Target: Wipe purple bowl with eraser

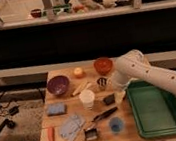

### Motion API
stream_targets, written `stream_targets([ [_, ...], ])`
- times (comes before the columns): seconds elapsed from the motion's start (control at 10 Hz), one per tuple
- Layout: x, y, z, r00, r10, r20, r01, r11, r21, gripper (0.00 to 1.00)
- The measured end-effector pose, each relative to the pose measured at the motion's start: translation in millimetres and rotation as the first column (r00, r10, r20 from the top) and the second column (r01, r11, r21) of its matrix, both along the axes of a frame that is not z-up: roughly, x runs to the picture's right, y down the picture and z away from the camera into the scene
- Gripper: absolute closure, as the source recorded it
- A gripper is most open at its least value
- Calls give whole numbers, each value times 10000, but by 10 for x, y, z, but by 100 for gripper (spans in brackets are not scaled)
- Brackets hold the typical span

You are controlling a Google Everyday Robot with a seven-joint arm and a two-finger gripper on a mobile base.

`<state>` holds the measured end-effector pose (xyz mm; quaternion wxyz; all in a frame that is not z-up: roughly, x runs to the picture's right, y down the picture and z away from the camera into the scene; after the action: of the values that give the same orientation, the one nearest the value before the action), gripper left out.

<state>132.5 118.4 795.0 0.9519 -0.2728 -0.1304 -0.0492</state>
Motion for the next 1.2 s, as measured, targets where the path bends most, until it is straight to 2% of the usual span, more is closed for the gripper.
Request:
stream_targets([
  [0.5,16,163,493,9996,0,-295,0,10000,-24,20],
  [0.9,172,249,732,9970,215,-741,-236,9993,-286,20],
  [1.2,215,288,885,9962,177,-852,-223,9983,-534,20],
])
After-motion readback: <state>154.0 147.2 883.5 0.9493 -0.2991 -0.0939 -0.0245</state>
